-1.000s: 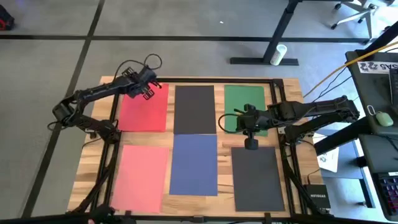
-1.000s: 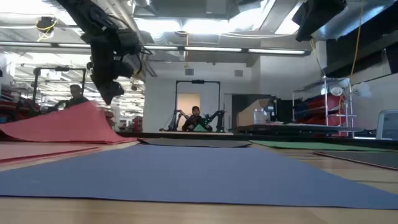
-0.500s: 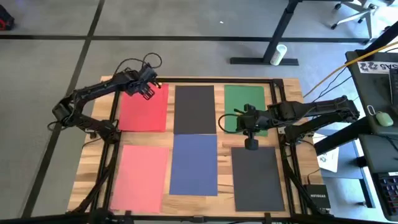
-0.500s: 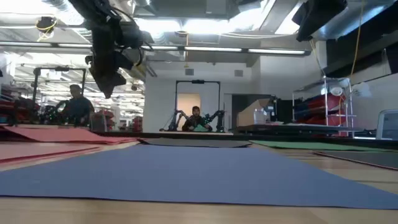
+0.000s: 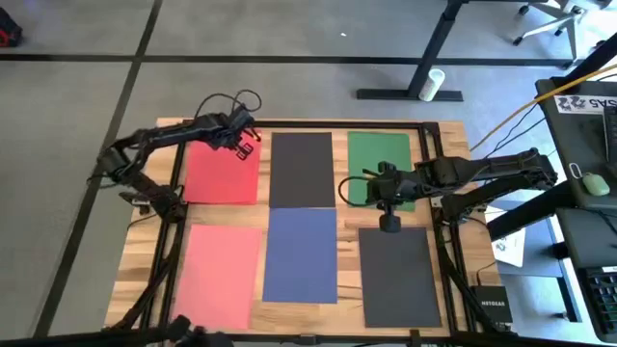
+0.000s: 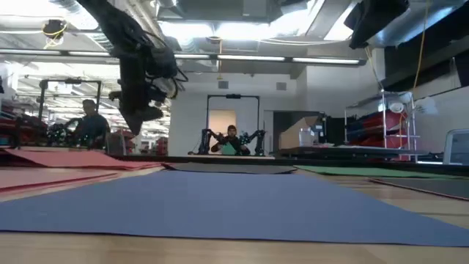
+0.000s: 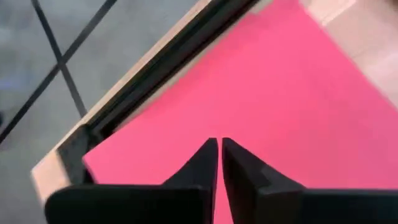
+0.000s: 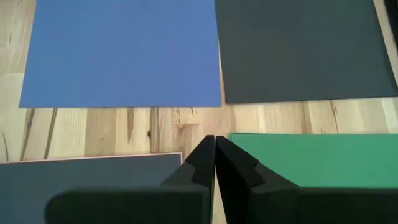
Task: Organize paper
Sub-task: Stack the red paper on the stacked red paper
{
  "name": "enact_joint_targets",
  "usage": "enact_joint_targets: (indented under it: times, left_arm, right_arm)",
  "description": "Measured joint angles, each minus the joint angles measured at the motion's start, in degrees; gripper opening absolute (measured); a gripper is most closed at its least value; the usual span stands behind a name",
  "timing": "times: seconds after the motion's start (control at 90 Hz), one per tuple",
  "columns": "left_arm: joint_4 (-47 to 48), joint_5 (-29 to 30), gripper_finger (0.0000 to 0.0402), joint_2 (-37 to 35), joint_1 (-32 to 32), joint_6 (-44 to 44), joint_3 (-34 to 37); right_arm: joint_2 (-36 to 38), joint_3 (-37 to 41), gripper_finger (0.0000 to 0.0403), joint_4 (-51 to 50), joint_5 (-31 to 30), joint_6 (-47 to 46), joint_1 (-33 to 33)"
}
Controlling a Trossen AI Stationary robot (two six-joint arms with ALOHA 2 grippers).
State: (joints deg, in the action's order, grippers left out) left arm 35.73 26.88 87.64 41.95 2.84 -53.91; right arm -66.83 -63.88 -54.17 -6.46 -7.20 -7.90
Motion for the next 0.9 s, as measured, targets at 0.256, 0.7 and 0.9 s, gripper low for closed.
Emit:
enact_joint_targets:
  times: [0.256, 0.7, 0.9]
  left_arm:
    - [-9.0, -6.7, 0.0, 1.4, -6.5, 0.2, 0.0]
    - [-20.9, -10.3, 0.0, 5.2, -20.7, 2.0, 0.0]
    - [-24.0, -9.0, 0.0, 8.7, -25.7, 1.8, -0.9]
  right_arm:
    - [0.0, 0.0, 0.0001, 0.0, 0.0, 0.0, 0.0]
    - [0.0, 0.0, 0.0001, 0.2, 0.0, 0.0, 0.0]
    - [0.0, 0.0, 0.0001, 0.3, 0.1, 0.0, 0.0]
